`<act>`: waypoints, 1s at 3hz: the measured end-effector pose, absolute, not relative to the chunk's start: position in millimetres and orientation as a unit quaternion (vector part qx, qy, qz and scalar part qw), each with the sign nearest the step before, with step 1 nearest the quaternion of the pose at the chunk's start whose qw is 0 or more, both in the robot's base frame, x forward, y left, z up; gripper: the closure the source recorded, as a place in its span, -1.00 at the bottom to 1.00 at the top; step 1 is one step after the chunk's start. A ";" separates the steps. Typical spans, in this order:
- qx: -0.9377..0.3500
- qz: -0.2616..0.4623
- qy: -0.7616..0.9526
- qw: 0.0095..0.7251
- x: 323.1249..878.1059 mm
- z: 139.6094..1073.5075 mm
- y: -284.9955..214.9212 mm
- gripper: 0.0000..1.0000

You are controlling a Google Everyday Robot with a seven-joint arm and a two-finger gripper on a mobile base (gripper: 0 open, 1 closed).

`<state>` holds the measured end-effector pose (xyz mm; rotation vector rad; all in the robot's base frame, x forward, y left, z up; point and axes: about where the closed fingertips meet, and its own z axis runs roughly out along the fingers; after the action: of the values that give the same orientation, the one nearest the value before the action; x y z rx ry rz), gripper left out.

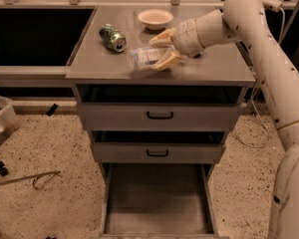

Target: Pick blue plastic bottle from bottom drawer and place on counter

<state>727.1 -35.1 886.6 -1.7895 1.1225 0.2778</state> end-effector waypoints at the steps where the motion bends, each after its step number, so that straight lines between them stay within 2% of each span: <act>1: -0.740 0.119 0.443 0.493 736.3 893.7 -5.5 1.00; 3: -0.751 0.123 0.451 0.466 737.0 872.4 0.9 1.00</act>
Offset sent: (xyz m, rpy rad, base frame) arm 0.0113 0.0430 -0.0052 -0.0133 0.0059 0.0557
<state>737.0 0.9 872.4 -1.8437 1.1081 0.3013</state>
